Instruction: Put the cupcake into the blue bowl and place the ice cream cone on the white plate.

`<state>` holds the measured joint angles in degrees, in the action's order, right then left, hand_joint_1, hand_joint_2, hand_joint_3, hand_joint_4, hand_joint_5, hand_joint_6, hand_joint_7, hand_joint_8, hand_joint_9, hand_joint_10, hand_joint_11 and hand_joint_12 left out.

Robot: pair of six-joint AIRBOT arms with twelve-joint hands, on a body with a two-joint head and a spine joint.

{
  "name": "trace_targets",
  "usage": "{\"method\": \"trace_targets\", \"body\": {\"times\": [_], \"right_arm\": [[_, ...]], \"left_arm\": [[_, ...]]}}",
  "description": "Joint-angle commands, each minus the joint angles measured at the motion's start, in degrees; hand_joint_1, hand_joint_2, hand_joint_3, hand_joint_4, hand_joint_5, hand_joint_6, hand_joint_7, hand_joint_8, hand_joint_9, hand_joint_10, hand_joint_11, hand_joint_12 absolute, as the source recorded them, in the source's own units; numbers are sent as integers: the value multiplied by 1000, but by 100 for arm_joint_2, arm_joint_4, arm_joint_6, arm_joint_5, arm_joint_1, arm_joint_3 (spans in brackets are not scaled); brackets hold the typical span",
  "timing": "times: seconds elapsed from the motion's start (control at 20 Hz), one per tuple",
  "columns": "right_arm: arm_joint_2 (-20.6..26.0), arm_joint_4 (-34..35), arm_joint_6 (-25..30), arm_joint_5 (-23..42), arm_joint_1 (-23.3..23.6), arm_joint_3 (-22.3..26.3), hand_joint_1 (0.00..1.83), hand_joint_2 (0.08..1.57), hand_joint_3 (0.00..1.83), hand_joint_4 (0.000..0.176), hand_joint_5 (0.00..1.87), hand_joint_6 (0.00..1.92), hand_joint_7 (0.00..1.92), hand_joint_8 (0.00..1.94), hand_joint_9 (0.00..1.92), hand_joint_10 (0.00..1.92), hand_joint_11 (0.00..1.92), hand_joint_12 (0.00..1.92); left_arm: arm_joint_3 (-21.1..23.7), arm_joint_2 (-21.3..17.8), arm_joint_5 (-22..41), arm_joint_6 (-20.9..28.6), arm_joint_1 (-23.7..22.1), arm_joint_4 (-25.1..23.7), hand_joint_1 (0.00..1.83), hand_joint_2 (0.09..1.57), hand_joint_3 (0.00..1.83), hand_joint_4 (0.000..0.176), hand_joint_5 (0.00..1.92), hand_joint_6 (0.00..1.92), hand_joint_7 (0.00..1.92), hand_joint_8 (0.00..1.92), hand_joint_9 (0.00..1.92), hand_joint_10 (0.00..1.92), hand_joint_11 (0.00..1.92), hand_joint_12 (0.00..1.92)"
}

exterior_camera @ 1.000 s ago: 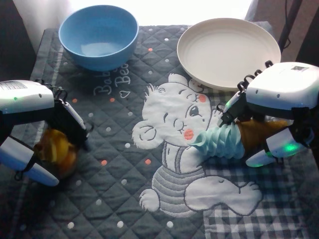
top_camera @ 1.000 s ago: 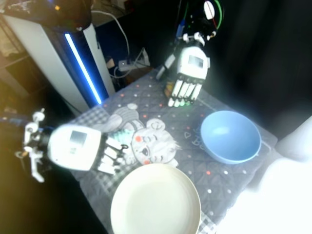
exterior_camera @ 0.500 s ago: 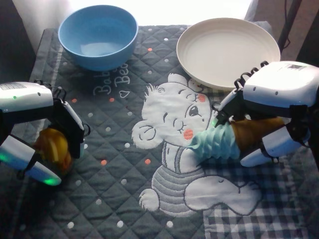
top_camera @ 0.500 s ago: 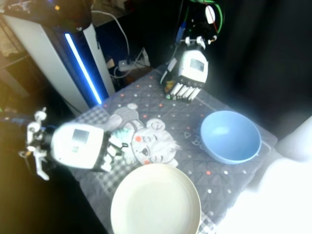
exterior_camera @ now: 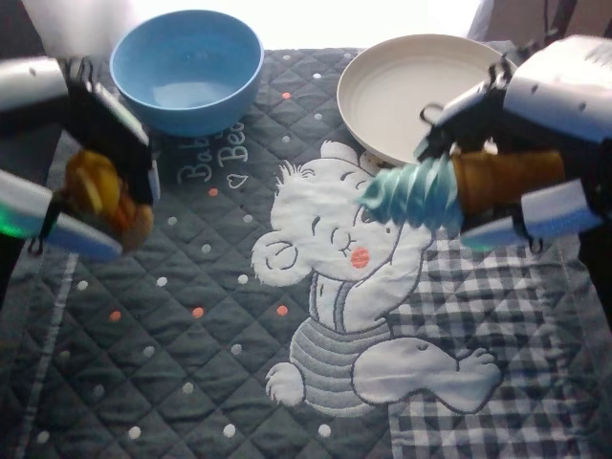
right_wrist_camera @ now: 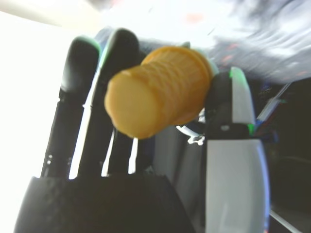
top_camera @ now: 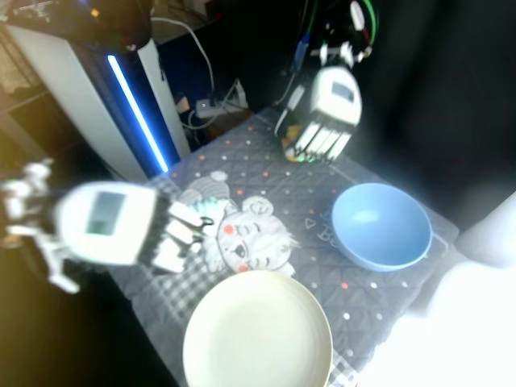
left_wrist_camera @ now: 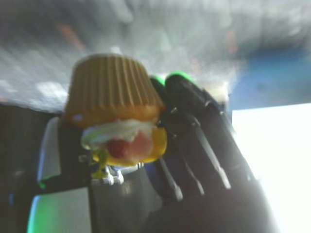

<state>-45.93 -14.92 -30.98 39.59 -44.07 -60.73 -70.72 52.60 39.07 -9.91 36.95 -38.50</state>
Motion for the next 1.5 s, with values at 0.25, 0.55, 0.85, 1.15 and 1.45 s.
{"method": "trace_targets", "body": {"times": [0.25, 0.55, 0.85, 1.15, 1.45], "right_arm": [[-165, 639, -429, 835, 494, -338, 1159, 1115, 1, 0, 980, 962, 1249, 442, 1114, 1044, 907, 1504], [-648, 804, -429, 262, 875, -1066, 1160, 1101, 0, 0, 1012, 913, 1340, 199, 1139, 988, 886, 1529], [-1088, 851, -429, -393, 1378, -1674, 1164, 1100, 1, 0, 1010, 915, 1413, 91, 1253, 848, 1002, 1387], [-1278, 937, -429, -671, 1610, -2005, 1165, 1096, 0, 0, 1022, 895, 1429, 27, 1267, 708, 995, 1346], [-1488, 1064, -429, -811, 1632, -2245, 1281, 1076, 1, 0, 988, 729, 1174, 878, 1320, 621, 1073, 1281]], "left_arm": [[-461, 129, 505, 6, -681, 557, 1391, 1005, 3, 0, 1133, 459, 1264, 556, 1261, 749, 1023, 1131], [-1154, 654, -188, 259, -1590, 207, 1278, 1048, 0, 0, 1110, 597, 1162, 861, 1231, 507, 929, 1238], [-1848, 1325, -1185, 930, -2336, -1045, 1415, 991, 1, 0, 1086, 584, 1309, 396, 1340, 633, 1060, 975], [-2162, 1742, -1861, 946, -2560, -1486, 1319, 1023, 1, 0, 1136, 527, 1250, 683, 1160, 732, 763, 1420], [-2456, 2044, -2139, 948, -2491, -1465, 1297, 1043, 1, 0, 1086, 576, 1215, 802, 1367, 403, 945, 1345]]}}
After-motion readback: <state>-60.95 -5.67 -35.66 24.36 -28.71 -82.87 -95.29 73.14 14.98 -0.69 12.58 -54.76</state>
